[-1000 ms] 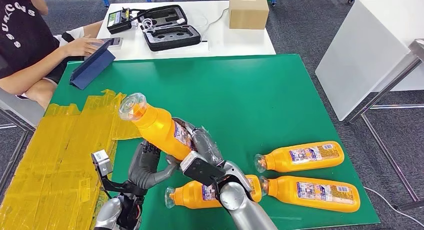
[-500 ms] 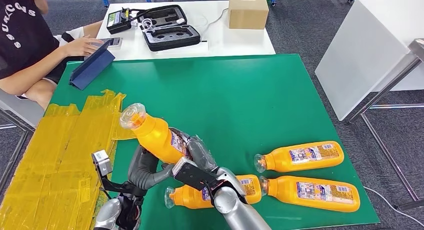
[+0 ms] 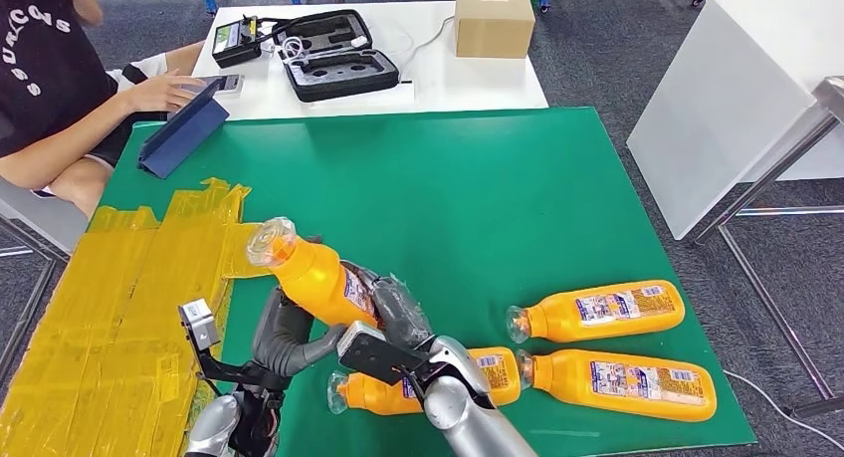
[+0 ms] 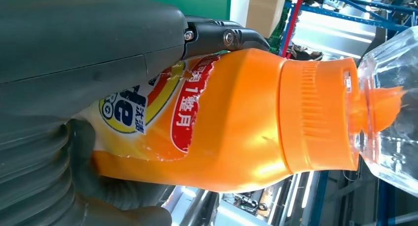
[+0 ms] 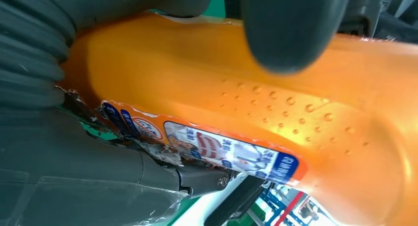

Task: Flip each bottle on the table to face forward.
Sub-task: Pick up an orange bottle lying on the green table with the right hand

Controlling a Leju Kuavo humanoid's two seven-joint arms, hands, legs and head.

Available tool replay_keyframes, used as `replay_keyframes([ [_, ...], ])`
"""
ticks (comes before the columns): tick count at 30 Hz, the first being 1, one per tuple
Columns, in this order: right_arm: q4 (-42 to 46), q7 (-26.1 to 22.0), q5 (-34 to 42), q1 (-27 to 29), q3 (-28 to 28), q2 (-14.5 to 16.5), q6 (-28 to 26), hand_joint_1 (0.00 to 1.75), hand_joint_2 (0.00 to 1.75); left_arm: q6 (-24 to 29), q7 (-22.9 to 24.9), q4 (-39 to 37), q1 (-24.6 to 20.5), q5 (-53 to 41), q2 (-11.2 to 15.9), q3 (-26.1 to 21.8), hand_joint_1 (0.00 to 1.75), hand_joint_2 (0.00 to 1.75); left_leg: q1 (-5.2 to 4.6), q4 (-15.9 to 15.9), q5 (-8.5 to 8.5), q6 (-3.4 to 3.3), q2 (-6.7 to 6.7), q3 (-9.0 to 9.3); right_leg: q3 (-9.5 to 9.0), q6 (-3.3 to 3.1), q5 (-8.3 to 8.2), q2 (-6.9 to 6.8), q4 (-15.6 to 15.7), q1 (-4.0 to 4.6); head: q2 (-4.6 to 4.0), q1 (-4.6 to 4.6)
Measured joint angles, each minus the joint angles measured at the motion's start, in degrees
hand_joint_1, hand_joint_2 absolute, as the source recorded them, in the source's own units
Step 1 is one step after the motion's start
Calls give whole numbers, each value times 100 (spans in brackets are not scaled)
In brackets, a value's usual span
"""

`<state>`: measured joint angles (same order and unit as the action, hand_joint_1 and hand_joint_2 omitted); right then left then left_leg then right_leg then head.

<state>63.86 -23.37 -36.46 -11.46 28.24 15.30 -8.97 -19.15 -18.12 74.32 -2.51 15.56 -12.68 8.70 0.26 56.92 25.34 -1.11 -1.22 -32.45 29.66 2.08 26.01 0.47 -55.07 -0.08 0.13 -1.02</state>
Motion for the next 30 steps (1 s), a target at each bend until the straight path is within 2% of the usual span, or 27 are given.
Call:
replay_keyframes([
  [2,-1,1,-88,2,50,0,-27,175,175,0,0,-34,-1,20,0,-4,0,175,0,0,0,0,0,0,0,0,0,0,0,0,0,0],
  [3,-1,6,-118,3,74,0,-29,175,175,0,0,-49,-2,27,0,-9,14,175,0,0,0,0,0,0,0,0,0,0,0,0,0,0],
  [6,-1,21,-188,5,145,-2,-30,175,175,-1,-2,-93,-9,51,0,-37,74,175,0,0,0,0,0,0,1,0,0,0,0,0,0,0],
  [7,-1,22,-205,6,168,-2,-30,175,175,-1,-2,-109,-13,64,0,-46,80,175,0,0,0,0,0,0,1,0,0,0,0,0,0,-1],
  [9,-1,25,-224,7,203,-2,-32,175,175,-1,-2,-139,-18,85,0,-55,80,175,0,0,0,0,0,0,1,0,0,0,0,0,0,-1],
  [13,-1,31,-227,8,222,-2,-37,175,175,-2,-2,-174,-30,91,0,-63,175,175,0,0,0,0,1,0,0,0,0,0,0,0,0,1],
  [26,-2,38,-234,7,260,-4,-44,175,175,-18,2,-305,-93,128,0,-92,175,175,0,0,0,0,0,0,1,0,0,0,0,0,0,-1],
  [27,-3,43,-234,6,260,-4,-48,163,175,-16,2,-311,-94,139,0,-93,175,175,0,0,0,0,0,0,1,0,0,0,0,0,0,0],
  [30,-14,54,-229,7,259,-4,-73,33,175,18,2,-323,-96,167,-1,-105,175,175,0,0,0,0,0,0,0,0,0,0,0,0,0,1],
])
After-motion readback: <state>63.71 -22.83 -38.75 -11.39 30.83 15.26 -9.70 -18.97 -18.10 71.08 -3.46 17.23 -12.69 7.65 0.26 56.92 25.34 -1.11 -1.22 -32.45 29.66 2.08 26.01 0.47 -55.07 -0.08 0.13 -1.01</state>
